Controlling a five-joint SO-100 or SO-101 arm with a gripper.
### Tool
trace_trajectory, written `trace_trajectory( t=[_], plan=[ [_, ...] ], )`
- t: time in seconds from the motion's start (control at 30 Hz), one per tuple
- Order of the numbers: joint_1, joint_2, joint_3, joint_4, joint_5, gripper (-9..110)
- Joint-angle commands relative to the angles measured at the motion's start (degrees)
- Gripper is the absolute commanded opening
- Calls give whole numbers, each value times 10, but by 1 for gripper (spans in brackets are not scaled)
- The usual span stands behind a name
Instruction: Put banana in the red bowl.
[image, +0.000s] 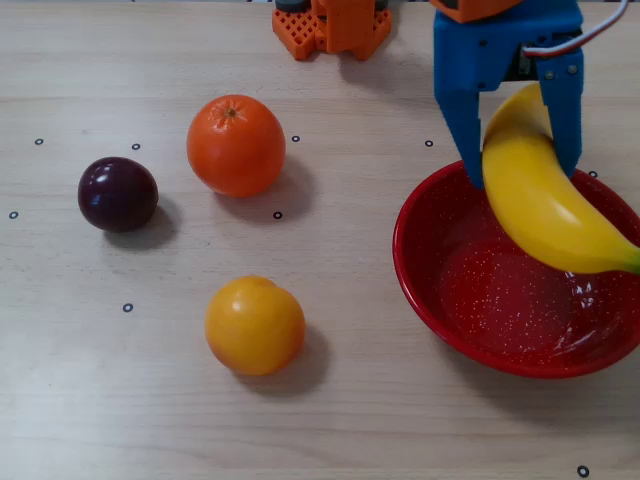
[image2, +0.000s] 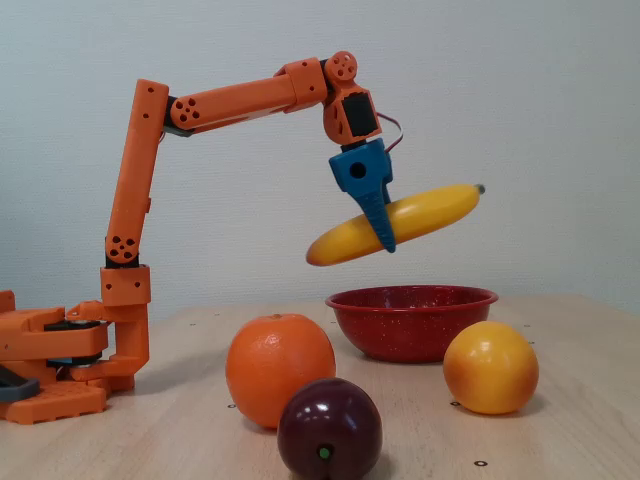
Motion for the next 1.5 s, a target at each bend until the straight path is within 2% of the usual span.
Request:
trace_trajectory(
  t=[0.0, 0.57, 0.9, 1.0, 1.47],
  plan=[
    [-15, 29, -68, 18, 17, 0],
    [-25, -40, -60, 38, 39, 0],
    [-21, -59, -40, 40, -4, 0],
    [-15, -63, -31, 40, -15, 7],
    [4, -71, -22, 33, -41, 19]
  ],
)
